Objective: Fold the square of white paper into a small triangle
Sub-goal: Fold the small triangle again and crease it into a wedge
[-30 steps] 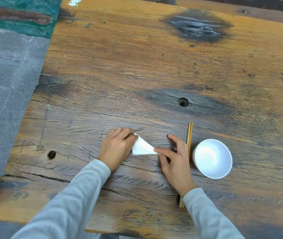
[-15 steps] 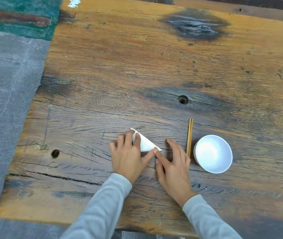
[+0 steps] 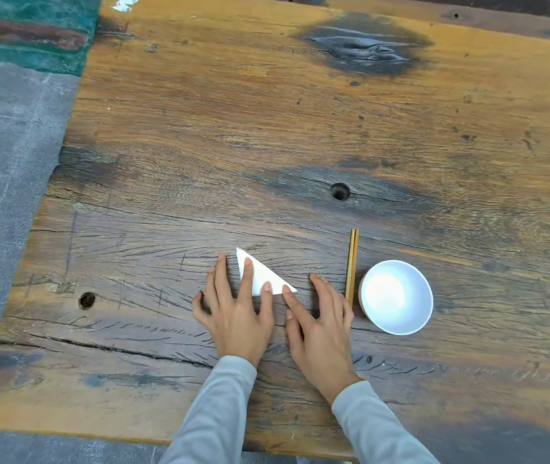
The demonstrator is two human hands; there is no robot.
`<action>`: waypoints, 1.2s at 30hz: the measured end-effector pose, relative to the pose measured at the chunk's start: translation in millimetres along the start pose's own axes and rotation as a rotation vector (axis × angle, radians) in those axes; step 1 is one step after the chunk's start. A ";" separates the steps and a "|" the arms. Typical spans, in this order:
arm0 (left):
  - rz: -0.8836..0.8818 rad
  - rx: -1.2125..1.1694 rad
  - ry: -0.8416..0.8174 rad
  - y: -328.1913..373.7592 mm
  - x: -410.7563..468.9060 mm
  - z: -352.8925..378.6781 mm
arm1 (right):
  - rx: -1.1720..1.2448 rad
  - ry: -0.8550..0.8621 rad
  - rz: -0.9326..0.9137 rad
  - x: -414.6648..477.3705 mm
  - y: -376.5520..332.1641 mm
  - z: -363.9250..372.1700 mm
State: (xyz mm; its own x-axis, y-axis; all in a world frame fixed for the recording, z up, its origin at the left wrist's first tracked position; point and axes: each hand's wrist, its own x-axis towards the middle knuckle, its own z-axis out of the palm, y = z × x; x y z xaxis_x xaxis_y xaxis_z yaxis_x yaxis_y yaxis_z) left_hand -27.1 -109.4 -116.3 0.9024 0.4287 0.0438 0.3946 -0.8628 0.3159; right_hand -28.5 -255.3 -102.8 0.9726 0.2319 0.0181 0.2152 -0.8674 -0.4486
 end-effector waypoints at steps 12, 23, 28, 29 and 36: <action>0.134 -0.026 -0.052 -36.8 11.4 -23.9 | -0.014 0.005 -0.011 -1.1 2.3 0.0; 0.537 0.100 -0.429 -4.0 -16.0 -19.6 | -0.023 -0.046 -0.012 0.1 -2.0 -3.6; 0.674 0.176 -0.408 -39.6 1.5 -16.2 | -0.025 -0.011 -0.037 0.0 2.9 -3.4; 0.662 0.179 -0.390 -49.0 5.4 -15.7 | -0.024 -0.009 -0.036 0.0 2.0 -3.4; 0.593 0.217 -0.396 -72.3 21.2 -20.7 | -0.040 -0.023 -0.026 0.2 1.9 -5.7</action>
State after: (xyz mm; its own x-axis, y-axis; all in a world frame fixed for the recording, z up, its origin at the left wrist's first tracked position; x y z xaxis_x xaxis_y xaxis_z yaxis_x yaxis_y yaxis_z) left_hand -40.1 -32.4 -118.5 0.9532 -0.2186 -0.2087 -0.1898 -0.9704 0.1493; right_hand -27.4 -259.5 -98.5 0.9645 0.2641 0.0080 0.2438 -0.8781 -0.4117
